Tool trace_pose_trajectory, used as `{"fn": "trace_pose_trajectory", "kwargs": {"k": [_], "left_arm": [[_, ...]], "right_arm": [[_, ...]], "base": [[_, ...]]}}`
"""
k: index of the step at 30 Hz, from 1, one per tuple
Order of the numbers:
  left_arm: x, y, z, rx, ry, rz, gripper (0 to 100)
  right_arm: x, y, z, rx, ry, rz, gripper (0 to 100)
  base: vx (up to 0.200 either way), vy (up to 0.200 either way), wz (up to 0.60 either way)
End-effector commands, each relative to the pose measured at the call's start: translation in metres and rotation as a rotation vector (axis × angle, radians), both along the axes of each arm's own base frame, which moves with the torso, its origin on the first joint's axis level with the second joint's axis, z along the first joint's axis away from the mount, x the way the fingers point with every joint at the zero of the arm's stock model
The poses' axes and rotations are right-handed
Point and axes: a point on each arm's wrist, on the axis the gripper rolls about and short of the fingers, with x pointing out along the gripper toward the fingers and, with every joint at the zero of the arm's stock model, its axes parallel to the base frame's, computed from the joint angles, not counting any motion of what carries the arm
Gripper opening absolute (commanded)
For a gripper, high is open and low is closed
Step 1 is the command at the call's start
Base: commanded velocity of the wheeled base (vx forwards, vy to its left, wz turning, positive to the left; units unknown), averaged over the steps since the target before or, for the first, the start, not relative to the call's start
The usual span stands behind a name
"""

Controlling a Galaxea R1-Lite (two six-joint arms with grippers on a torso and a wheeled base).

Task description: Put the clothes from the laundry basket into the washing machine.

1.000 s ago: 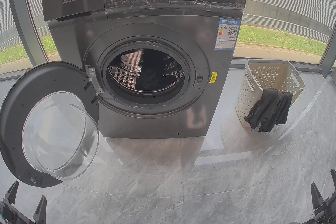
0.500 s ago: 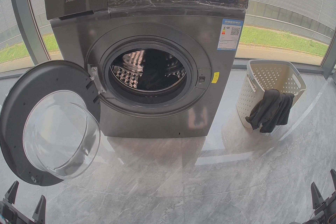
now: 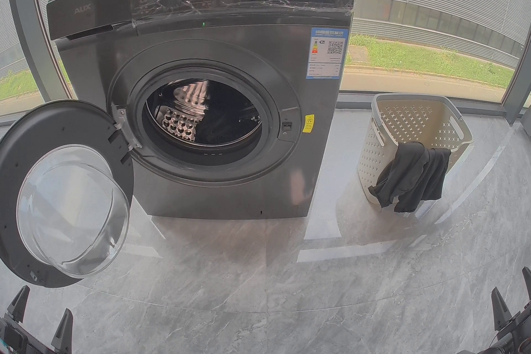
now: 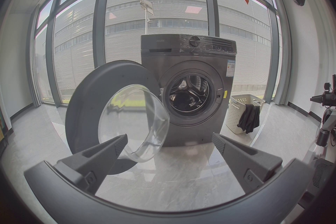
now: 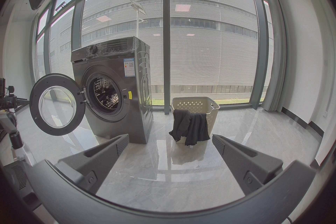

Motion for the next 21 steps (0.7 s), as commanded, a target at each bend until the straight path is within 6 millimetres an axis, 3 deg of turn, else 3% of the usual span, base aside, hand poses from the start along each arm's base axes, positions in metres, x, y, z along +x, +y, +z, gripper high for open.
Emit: {"fn": "trace_pose_trajectory", "kwargs": {"k": [1, 15, 21], "left_arm": [[0.0001, 0.0, -0.0043, 0.002, 0.002, 0.0, 100], [0.0001, 0.0, -0.0043, 0.002, 0.002, 0.0, 100], [0.0001, 0.0, -0.0042, 0.002, 0.001, 0.0, 100]], "right_arm": [[0.0003, 0.0, -0.0052, 0.0, 0.005, 0.0, 100], [0.0003, 0.0, -0.0052, 0.0, 0.005, 0.0, 100], [0.0003, 0.0, -0.0052, 0.0, 0.005, 0.0, 100]], "base": [[0.2, 0.0, 0.0], [0.2, 0.0, 0.0], [0.0, 0.0, 0.0]]}}
